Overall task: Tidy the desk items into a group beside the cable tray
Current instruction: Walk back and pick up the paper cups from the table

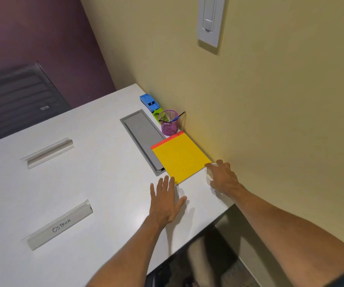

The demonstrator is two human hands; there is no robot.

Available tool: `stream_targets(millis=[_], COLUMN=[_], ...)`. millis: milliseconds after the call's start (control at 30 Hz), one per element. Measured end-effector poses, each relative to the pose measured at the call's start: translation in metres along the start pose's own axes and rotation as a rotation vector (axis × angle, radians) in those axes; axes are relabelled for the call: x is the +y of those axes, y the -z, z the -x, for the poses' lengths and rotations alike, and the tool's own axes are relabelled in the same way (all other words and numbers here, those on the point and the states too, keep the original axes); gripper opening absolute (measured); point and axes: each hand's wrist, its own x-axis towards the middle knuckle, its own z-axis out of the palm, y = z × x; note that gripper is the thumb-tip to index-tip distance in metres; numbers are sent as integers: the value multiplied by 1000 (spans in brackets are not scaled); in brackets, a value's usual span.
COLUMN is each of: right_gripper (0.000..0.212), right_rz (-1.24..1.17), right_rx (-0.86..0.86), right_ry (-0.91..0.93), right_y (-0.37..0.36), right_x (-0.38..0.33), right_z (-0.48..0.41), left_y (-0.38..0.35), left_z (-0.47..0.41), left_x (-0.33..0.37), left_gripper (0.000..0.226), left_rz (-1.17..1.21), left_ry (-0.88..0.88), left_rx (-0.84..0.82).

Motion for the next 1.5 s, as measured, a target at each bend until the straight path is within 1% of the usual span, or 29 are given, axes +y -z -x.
stream_targets(millis=[200,400,467,600,667,700,800,833,933,1100,1267,1400,1500], right_gripper=[64,65,66,65,64,64,65,66,68,70,67,62,59], right_rz=[23,14,-2,-12,-3,-3,-15,-21,-37,-77,-73,-116,-194], right_rx=[-25,-21,-43,-81,-94,-102,-123,-127,-129,-120,-115,-95,-86], right_ry=[74,189,231,355,416,435,458,461,465,465,478,476,474], right_y=[10,16,20,27,28,29,30,30,29,27,24,32,42], right_x=[-37,-120,-153,-217,-245,-257,-290,-299,-321,-350,-371,-384,-389], right_z=[1,10,16,33,44,50,66,71,85,106,125,132,132], left_y=[15,39,46,61,69,73,84,87,96,103,105,106,104], left_z=[12,39,51,72,84,89,106,112,124,145,164,178,187], left_x=[-8,-46,-65,-96,-107,-113,-131,-137,-153,-177,-195,-211,-222], left_gripper=[90,97,98,99,96,90,68,65,68,55,51,47,49], left_rz=[60,134,212,443,538,596,748,775,835,847,806,776,755], left_ry=[-6,74,98,178,225,236,246,260,303,279,260,318,359], left_rx=[37,96,130,203,249,283,397,421,454,505,480,460,447])
